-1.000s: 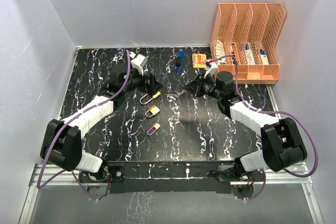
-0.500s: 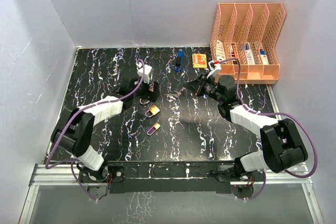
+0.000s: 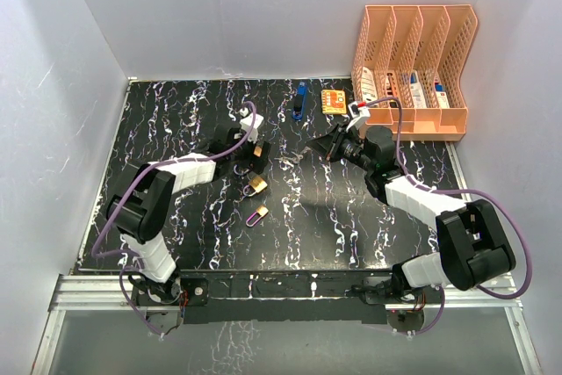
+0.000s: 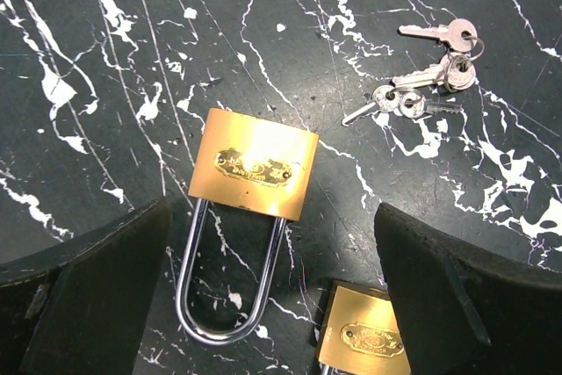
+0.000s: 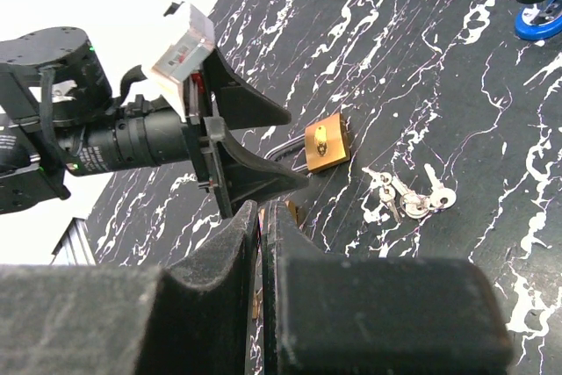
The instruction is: Unlock with the key
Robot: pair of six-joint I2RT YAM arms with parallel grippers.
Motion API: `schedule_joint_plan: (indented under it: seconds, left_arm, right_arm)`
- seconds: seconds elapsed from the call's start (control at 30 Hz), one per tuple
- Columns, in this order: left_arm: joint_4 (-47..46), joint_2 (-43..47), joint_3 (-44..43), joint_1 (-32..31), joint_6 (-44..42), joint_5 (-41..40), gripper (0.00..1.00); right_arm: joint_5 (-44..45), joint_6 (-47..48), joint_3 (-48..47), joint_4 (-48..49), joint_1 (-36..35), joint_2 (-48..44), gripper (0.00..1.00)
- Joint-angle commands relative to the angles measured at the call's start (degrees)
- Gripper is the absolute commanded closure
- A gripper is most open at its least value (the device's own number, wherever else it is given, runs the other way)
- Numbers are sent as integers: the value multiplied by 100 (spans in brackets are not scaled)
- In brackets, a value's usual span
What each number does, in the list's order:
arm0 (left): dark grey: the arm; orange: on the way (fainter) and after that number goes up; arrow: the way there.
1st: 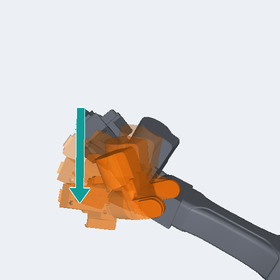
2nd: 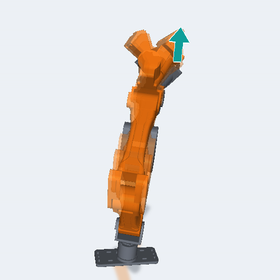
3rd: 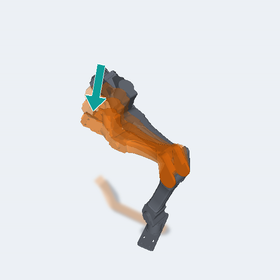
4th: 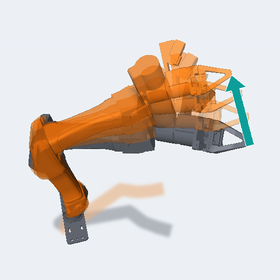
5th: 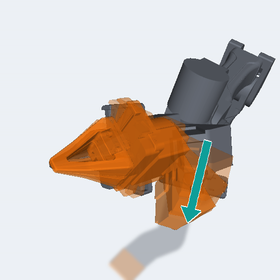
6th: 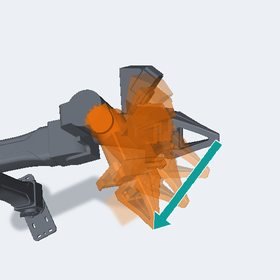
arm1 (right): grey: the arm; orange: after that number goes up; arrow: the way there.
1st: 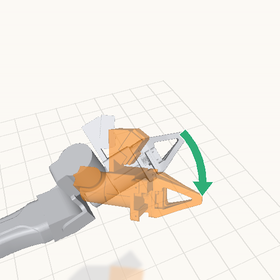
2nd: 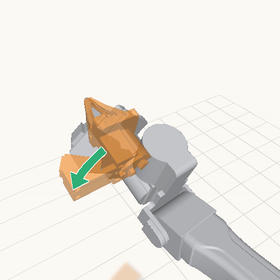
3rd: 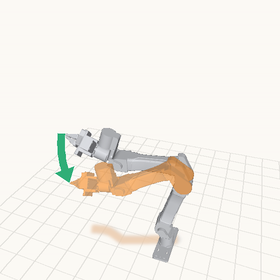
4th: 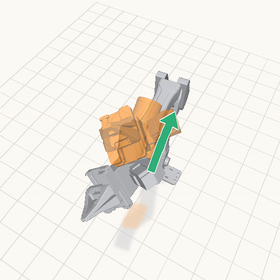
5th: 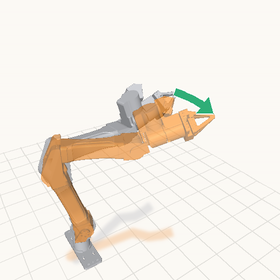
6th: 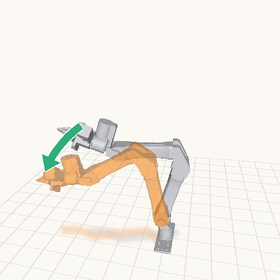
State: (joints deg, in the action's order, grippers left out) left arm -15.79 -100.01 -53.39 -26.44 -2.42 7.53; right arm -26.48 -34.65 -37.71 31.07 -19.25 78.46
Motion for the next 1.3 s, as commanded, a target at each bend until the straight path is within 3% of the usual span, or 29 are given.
schedule_joint_plan:
  seconds: [0.0,0.87,1.27]
  left_arm:
    - [114,-141,-274,-24,-166,274,2]
    - [203,-674,-301,-19,-381,-5,5]
    - [270,-850,-348,-19,-477,-52,14]
  right_arm:
    - [28,55,-192,234,26,-274,100]
    - [-2,46,-207,211,26,-256,100]
    - [-51,60,-302,180,26,-199,100]
